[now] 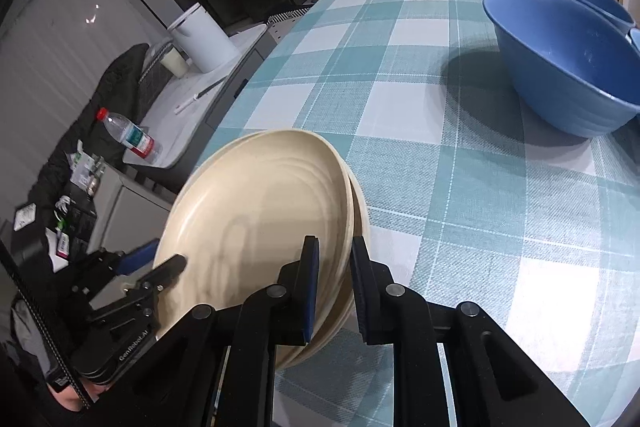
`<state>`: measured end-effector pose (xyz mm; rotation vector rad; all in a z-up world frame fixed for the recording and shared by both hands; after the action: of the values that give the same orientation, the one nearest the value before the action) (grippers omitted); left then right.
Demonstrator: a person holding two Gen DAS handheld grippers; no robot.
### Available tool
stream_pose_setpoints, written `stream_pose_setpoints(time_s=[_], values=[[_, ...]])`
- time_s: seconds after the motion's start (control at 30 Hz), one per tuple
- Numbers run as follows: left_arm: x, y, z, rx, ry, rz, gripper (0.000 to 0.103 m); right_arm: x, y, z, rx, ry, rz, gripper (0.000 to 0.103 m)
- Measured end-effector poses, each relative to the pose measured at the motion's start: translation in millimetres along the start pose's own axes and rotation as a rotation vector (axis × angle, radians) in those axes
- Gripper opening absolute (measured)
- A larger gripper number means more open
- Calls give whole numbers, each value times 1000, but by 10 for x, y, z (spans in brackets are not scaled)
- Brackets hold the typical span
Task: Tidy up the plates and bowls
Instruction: 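Lower the cream plate onto the stacked plates with both tools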
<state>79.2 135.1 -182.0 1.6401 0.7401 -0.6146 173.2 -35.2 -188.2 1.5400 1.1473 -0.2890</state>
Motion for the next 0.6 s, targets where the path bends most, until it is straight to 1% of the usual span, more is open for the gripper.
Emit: stream_pose_setpoints(time_s=[0.1, 0.23, 0.47, 0.6], values=[[1, -2, -11, 1, -2, 2, 30, 17, 3, -1, -27, -17, 8, 17], [23, -3, -39, -26, -21, -4, 31, 16, -2, -11, -58, -31, 20, 17], [32, -12, -39, -47, -28, -2, 31, 65, -34, -48, -173, -90, 32, 17], [18, -21, -62, -66, -38, 0, 31, 98, -65, -29, -237, -137, 27, 17]])
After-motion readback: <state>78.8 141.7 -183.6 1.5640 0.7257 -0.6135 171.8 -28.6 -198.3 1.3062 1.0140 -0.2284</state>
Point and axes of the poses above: each gripper's, at about its wrist camera, not at the fingertips, and x roughly the way its jaws point, z to its right, y to its top, the point moved 8 cm from there along x, roughly the way its jaws point, and after that the axes turned 14 degrees about z, right-handed, at the moved point
